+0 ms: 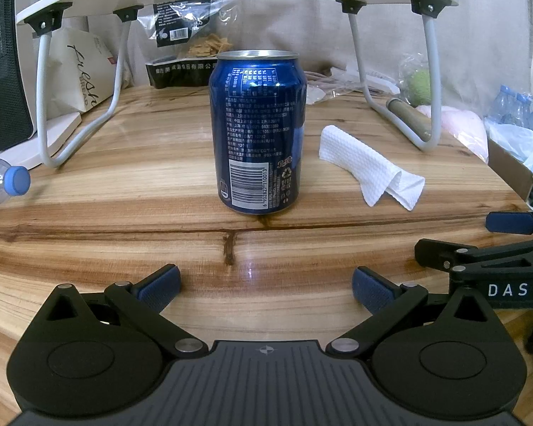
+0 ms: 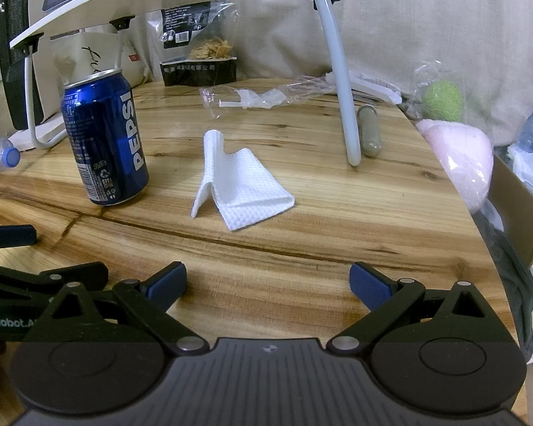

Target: Clean container

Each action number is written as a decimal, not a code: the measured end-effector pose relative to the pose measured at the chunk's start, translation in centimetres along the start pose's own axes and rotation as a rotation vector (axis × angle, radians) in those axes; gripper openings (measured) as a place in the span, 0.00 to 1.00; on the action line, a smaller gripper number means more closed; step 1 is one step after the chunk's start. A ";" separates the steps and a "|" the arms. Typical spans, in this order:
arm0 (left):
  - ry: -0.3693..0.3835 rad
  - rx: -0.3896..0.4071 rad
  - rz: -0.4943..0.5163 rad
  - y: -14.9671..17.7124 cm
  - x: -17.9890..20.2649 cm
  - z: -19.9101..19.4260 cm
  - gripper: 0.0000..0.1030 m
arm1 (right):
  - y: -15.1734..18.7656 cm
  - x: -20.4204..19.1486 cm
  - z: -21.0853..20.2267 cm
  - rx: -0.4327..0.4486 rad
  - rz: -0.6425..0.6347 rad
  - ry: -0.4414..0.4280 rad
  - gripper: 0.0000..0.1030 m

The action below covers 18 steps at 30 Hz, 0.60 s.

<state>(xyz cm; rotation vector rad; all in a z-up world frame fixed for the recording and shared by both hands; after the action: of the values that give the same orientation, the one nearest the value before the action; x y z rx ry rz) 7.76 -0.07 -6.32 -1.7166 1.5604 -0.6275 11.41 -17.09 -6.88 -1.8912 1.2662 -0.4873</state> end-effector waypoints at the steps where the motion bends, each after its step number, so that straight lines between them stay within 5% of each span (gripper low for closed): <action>1: -0.005 0.001 0.006 0.0 0.0 0.0 1.00 | 0.0 0.0 0.0 0.000 0.000 0.000 1.00; 18: 0.003 -0.002 -0.004 0.0 0.0 0.1 1.00 | -0.3 -0.1 0.0 -0.002 0.004 0.000 1.00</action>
<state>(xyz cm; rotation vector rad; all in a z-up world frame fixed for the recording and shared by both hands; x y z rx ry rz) 7.84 -0.06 -6.43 -1.7211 1.5608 -0.6311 11.50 -16.93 -6.61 -1.8903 1.2708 -0.4840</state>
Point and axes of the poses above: each gripper's, at about its wrist camera, not at the fingertips, and z roughly the way its jaws point, x to its right, y to its underside, the point moved 10 cm from there along z, roughly the way its jaws point, and after that the axes turned 11 degrees about -y, right-handed, at the moved point
